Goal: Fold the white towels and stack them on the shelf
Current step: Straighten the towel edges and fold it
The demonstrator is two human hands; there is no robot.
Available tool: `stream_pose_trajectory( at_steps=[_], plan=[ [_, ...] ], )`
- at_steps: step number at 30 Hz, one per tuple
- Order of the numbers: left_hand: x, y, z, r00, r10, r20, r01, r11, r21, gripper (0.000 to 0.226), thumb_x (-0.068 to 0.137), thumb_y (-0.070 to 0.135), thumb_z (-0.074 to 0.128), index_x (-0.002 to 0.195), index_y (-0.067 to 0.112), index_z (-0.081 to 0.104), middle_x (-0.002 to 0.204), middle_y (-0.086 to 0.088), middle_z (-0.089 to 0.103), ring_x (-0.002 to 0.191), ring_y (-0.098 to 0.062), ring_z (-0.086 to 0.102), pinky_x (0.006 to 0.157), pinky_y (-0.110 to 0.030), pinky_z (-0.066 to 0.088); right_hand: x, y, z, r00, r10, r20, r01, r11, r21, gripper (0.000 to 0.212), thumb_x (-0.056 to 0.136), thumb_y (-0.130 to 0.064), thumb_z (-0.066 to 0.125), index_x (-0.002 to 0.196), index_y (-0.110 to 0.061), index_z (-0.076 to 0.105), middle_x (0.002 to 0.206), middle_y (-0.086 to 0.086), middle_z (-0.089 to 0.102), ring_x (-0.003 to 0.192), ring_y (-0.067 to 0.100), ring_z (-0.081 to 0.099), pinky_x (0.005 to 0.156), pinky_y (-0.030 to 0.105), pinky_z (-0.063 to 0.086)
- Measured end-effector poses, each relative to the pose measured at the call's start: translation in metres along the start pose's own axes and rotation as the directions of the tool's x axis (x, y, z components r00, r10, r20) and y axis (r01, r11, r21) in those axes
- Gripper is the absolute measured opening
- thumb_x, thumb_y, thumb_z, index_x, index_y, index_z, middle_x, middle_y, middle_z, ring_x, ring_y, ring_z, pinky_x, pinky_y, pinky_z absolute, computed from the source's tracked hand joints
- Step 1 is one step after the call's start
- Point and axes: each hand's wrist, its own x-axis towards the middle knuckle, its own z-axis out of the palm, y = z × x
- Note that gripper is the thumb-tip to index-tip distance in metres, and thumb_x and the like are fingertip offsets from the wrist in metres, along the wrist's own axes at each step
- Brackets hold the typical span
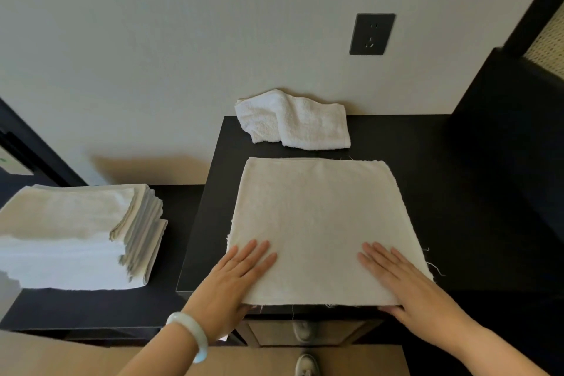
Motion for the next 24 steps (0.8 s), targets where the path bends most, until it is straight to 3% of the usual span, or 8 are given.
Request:
stream_pose_trajectory(
  at_steps=[2, 4, 7, 9, 11, 15, 19, 24],
  plan=[
    [-0.008, 0.0, -0.005, 1.0, 0.027, 0.011, -0.026, 0.998, -0.065, 0.08, 0.097, 0.027, 0.048, 0.15, 0.044, -0.01, 0.154, 0.025, -0.023, 0.143, 0.001, -0.026, 0.115, -0.024, -0.023, -0.01, 0.003, -0.007, 1.0, 0.03, 0.006, -0.03, 0.99, 0.138, 0.08, 0.099, -0.009, 0.052, 0.147, -0.056, 0.008, 0.153, -0.041, -0.005, 0.138, -0.023, -0.011, 0.117, 0.011, -0.011],
    [-0.013, -0.003, -0.018, 0.998, 0.035, 0.055, -0.024, 0.981, -0.191, 0.065, 0.098, 0.019, 0.047, 0.15, 0.047, 0.019, 0.153, 0.035, 0.002, 0.143, 0.013, -0.002, 0.118, -0.016, -0.007, -0.016, 0.008, -0.028, 0.988, 0.143, 0.053, -0.152, 0.933, 0.327, 0.067, 0.098, -0.003, 0.052, 0.132, -0.06, 0.044, 0.142, -0.044, 0.032, 0.133, -0.025, 0.023, 0.121, 0.016, 0.013],
    [-0.014, -0.014, -0.063, 0.963, -0.005, 0.268, 0.142, 0.856, -0.497, 0.031, 0.099, 0.033, 0.052, 0.102, 0.063, 0.058, 0.098, 0.047, 0.057, 0.098, 0.024, 0.052, 0.092, -0.011, 0.043, -0.011, 0.019, -0.07, 0.948, 0.207, 0.24, -0.304, 0.806, 0.508, 0.036, 0.097, -0.014, 0.059, 0.099, -0.047, 0.074, 0.106, -0.018, 0.072, 0.105, -0.001, 0.065, 0.103, 0.032, 0.049],
    [-0.003, -0.03, -0.097, 0.936, 0.036, 0.35, 0.183, 0.8, -0.572, 0.026, 0.097, 0.04, 0.053, 0.083, 0.06, 0.06, 0.081, 0.032, 0.063, 0.078, 0.013, 0.059, 0.074, -0.008, 0.044, -0.001, 0.029, -0.098, 0.951, 0.19, 0.244, -0.302, 0.744, 0.596, 0.029, 0.093, -0.014, 0.064, 0.093, -0.04, 0.076, 0.097, -0.009, 0.074, 0.094, 0.005, 0.069, 0.089, 0.033, 0.053],
    [0.018, -0.049, -0.121, 0.942, 0.033, 0.335, 0.216, 0.703, -0.677, 0.018, 0.096, 0.04, 0.055, 0.088, 0.05, 0.067, 0.086, 0.024, 0.069, 0.083, 0.007, 0.064, 0.078, -0.011, 0.046, 0.018, 0.042, -0.114, 0.951, 0.249, 0.186, -0.307, 0.657, 0.689, 0.025, 0.091, -0.017, 0.068, 0.093, -0.041, 0.076, 0.099, -0.013, 0.074, 0.094, 0.002, 0.069, 0.087, 0.031, 0.049],
    [0.072, -0.072, -0.106, 0.899, -0.31, 0.308, 0.413, 0.371, -0.832, 0.018, 0.097, 0.025, 0.057, 0.11, 0.018, 0.069, 0.102, -0.003, 0.075, 0.097, -0.02, 0.071, 0.093, -0.042, 0.054, 0.08, 0.067, -0.092, 0.811, 0.584, 0.039, -0.379, 0.473, 0.795, 0.012, 0.088, -0.025, 0.07, 0.093, -0.035, 0.071, 0.091, -0.01, 0.073, 0.083, 0.009, 0.07, 0.072, 0.034, 0.049],
    [0.103, -0.062, -0.061, 0.739, -0.643, 0.202, 0.546, 0.396, -0.738, 0.025, 0.1, 0.033, 0.051, 0.089, 0.016, 0.065, 0.079, -0.004, 0.063, 0.072, -0.016, 0.061, 0.071, -0.029, 0.051, 0.115, 0.081, -0.049, 0.673, 0.739, -0.006, -0.467, 0.431, 0.772, 0.002, 0.092, -0.028, 0.065, 0.091, -0.028, 0.067, 0.088, -0.004, 0.071, 0.082, 0.015, 0.067, 0.068, 0.036, 0.052],
    [0.099, -0.05, -0.043, 0.662, -0.749, 0.023, 0.477, 0.398, -0.784, 0.029, 0.102, 0.034, 0.044, 0.082, 0.019, 0.058, 0.072, 0.0, 0.057, 0.063, -0.011, 0.054, 0.058, -0.022, 0.039, 0.118, 0.086, -0.043, 0.663, 0.723, -0.193, -0.423, 0.575, 0.7, 0.011, 0.093, -0.038, 0.06, 0.082, -0.038, 0.061, 0.075, -0.013, 0.067, 0.072, 0.005, 0.063, 0.058, 0.024, 0.041]
  ],
)
